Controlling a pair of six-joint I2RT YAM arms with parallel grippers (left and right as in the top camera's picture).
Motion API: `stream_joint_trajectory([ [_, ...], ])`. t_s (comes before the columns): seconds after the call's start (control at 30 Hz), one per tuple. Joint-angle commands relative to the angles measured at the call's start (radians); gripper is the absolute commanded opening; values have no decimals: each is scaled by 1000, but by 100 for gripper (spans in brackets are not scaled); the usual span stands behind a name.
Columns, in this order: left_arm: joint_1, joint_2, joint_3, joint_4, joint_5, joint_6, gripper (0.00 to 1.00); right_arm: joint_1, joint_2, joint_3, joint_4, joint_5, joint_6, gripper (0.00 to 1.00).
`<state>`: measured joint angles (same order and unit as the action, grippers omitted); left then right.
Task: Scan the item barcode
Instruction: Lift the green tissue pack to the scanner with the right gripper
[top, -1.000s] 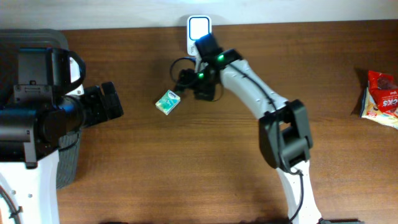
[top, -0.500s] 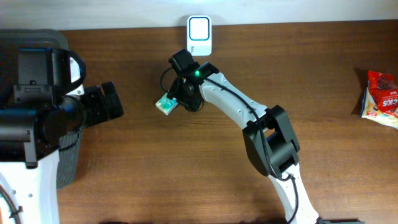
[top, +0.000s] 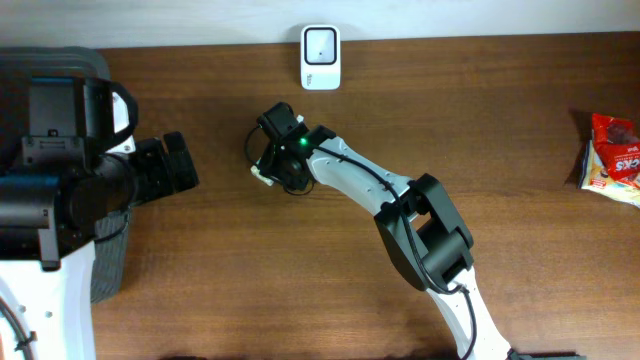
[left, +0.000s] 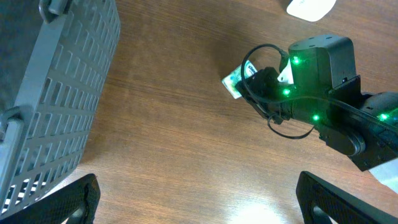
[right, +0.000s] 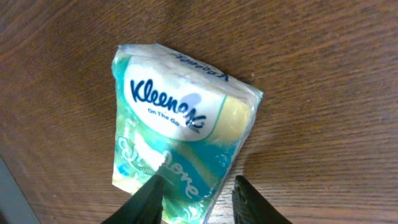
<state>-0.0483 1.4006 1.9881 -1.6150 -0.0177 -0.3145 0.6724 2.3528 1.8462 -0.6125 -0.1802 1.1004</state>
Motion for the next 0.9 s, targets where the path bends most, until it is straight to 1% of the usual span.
stream_joint_trajectory([
  [0.0,4,-2,6,0,3,1,99,0,12,-15,-20,49,4,34],
  [0.03,4,-2,6,0,3,1,99,0,12,-15,-29,64,4,31],
  [0.07,4,-2,6,0,3,1,99,0,12,-15,-43,89,-12,24],
  [0.2,4,-2,6,0,3,1,99,-9,12,-15,-45,99,-165,4],
  [0.27,4,-2,6,0,3,1,99,-26,10,-13,-45,61,-230,4],
  [0.4,4,-2,6,0,3,1,99,-100,-40,-10,-23,-172,-440,4],
  [0.47,4,-2,6,0,3,1,99,-147,-77,-8,33,-412,-603,4],
  [0.5,4,-2,6,0,3,1,99,-179,-98,-6,68,-592,-672,4],
  [0.6,4,-2,6,0,3,1,99,-244,-127,-6,150,-964,-723,4],
  [0.63,4,-2,6,0,3,1,99,-257,-127,-6,180,-1074,-761,4],
  [0.67,4,-2,6,0,3,1,99,-271,-127,-6,193,-1199,-865,4],
  [0.7,4,-2,6,0,3,1,99,-277,-127,-6,185,-1258,-931,4],
  [0.77,4,-2,6,0,3,1,99,-282,-127,-6,183,-1335,-996,4],
  [0.87,4,-2,6,0,3,1,99,-280,-127,-6,183,-1311,-996,4],
])
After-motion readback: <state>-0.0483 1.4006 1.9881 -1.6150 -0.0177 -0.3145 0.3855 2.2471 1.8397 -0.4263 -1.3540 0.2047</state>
